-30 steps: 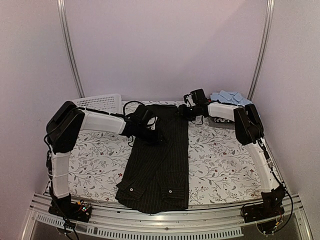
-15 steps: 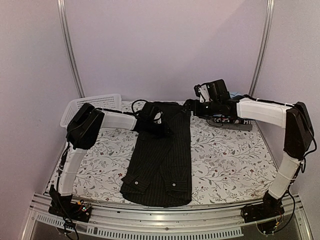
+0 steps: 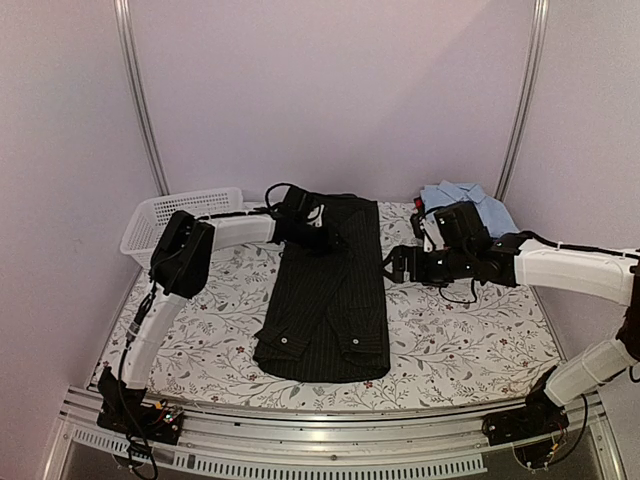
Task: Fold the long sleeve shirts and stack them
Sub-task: Move the rectangle-folded shirt to the center of the board, then adjust the sleeve of the rectangle-folded shirt.
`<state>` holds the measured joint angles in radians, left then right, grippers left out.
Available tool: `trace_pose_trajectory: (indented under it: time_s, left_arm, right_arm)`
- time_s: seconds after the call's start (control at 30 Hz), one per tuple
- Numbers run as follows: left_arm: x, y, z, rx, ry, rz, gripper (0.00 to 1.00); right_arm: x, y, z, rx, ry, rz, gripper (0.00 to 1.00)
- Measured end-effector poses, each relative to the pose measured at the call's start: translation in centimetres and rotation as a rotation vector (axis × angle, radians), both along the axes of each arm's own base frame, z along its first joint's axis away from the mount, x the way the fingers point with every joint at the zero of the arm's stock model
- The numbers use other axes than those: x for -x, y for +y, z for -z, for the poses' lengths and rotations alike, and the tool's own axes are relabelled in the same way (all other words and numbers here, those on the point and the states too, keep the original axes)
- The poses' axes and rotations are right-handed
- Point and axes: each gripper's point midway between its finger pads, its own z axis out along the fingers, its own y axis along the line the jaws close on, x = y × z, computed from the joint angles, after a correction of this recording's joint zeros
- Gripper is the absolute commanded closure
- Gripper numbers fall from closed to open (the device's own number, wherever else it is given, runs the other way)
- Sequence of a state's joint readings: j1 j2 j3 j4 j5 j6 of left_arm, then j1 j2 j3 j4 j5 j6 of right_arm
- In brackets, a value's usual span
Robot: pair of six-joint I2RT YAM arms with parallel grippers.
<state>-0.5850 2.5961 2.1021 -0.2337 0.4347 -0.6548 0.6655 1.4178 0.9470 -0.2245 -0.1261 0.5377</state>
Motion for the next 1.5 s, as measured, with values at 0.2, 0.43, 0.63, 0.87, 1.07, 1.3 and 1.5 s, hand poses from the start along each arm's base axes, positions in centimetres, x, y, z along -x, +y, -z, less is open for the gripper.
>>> trace_pose_trajectory:
  time_s: [0.2, 0.43, 0.63, 0.87, 1.07, 1.3, 1.5]
  left_arm:
    - [4.3, 2.2, -5.7, -0.018, -0.011, 0.036, 0.62]
    - [14.3, 8.4, -12.7, -0.025, -0.083, 0.009, 0.62]
    - [24.8, 10.2, -5.3, -0.212, 0.043, 0.033, 0.63]
    - [31.6, 10.3, -1.6, -0.394, 0.08, 0.056, 0.63]
    - [30.7, 8.4, -2.3, -0.497, 0.022, -0.012, 0.62]
    - [32.1, 8.4, 0.3, -0.663, 0.029, -0.015, 0.61]
    - [32.3, 8.9, 1.8, -0.776, 0.027, -0.041, 0.62]
  right_arm:
    - [4.2, 0.0, 4.1, 0.028, 0.114, -0.018, 0.01]
    - [8.6, 0.5, 6.0, 0.031, 0.188, -0.013, 0.01]
    - [11.5, 1.2, 6.0, 0.009, 0.207, 0.01, 0.01]
    - [13.7, 1.1, 6.6, 0.029, 0.233, 0.058, 0.01]
    - [14.2, 0.2, 6.8, 0.031, 0.237, 0.103, 0.01]
    - [14.1, -0.2, 6.3, 0.016, 0.229, 0.126, 0.01]
    - [14.1, -0.3, 6.3, 0.018, 0.229, 0.125, 0.01]
